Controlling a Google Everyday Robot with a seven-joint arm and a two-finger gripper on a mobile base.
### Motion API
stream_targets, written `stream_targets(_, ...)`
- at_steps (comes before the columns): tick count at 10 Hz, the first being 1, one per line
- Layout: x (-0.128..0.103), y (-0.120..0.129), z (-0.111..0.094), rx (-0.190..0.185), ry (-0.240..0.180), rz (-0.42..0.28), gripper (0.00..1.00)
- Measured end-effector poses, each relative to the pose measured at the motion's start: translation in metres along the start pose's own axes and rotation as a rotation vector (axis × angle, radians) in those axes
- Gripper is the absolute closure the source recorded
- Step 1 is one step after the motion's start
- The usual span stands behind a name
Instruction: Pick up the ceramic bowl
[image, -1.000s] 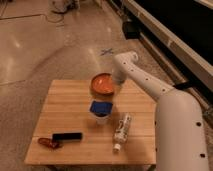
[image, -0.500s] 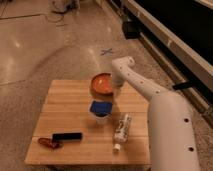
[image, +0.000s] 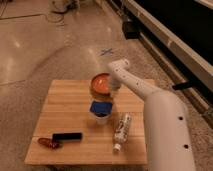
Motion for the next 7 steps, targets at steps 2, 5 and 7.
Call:
stream_targets(2, -0.003, 0.003, -0.007, 0.002, -0.015, -0.001, 0.99)
stream_targets(5, 0.001, 0.009, -0.03, 0.033, -0.046, 0.007, 1.0)
stream_targets(7, 0.005, 0.014, -0.056, 0.064, -0.08, 0.008, 1.0)
